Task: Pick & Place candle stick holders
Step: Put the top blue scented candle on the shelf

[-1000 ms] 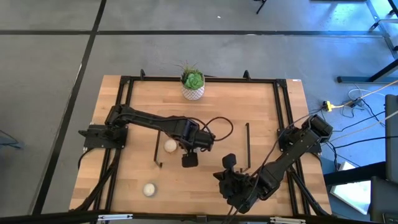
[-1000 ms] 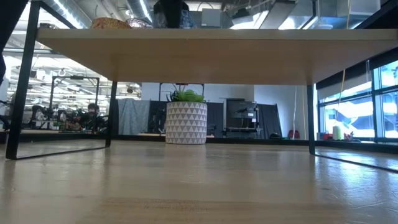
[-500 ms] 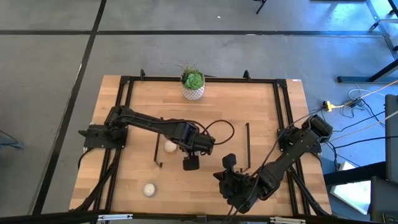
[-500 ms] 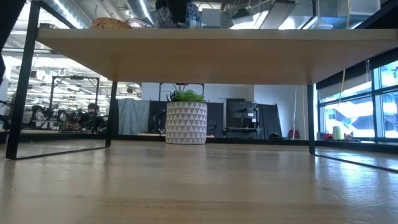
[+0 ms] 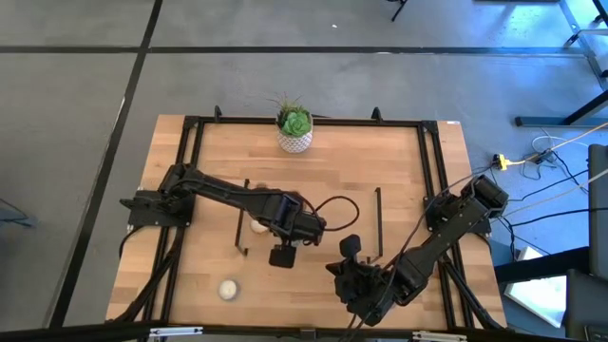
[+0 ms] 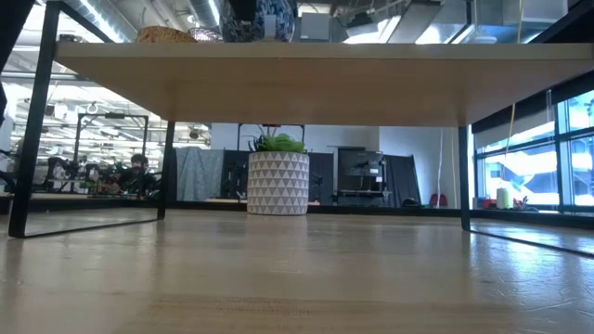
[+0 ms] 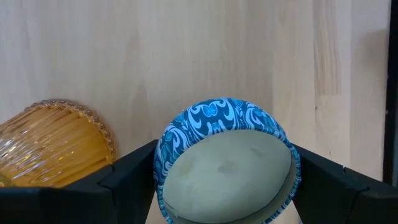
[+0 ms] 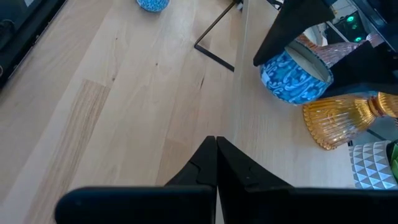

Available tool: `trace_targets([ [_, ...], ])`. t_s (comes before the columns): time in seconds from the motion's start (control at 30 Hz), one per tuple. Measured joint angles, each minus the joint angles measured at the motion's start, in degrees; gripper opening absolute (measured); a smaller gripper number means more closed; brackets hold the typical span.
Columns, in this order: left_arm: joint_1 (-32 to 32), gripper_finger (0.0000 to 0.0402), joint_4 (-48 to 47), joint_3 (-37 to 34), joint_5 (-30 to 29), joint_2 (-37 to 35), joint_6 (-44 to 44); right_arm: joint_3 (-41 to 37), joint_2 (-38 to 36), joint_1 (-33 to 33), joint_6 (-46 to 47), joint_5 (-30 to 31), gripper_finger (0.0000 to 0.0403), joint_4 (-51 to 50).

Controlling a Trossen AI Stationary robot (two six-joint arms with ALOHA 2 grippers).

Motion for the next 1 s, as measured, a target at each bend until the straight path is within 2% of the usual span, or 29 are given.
trace_targets([
  [0.4, -1.5, 0.03, -2.0, 0.1, -2.1, 0.0, -1.8, 0.0, 0.0, 0.0, 0.0, -0.1, 0.0, 0.2],
  [0.57, -2.9, 0.03, -4.3, 4.1, -5.5, 0.0, -3.0, 0.0, 0.0, 0.0, 0.0, -0.1, 0.0, 0.3],
  [0.73, -4.0, 0.03, -4.6, 8.8, -5.9, -0.1, -4.3, 0.0, 0.0, -0.1, 0.0, -0.2, 0.0, 0.4],
  [0.83, -4.0, 0.0299, -5.2, 9.1, -5.8, 0.0, -9.8, 0.0, 0.0, -0.1, 0.0, -0.5, 0.0, 0.4],
  [1.0, -2.8, 0.0299, -5.4, 9.0, -7.0, 0.1, -26.4, 0.0, 0.0, -0.1, 0.0, -0.5, 0.0, 0.5],
])
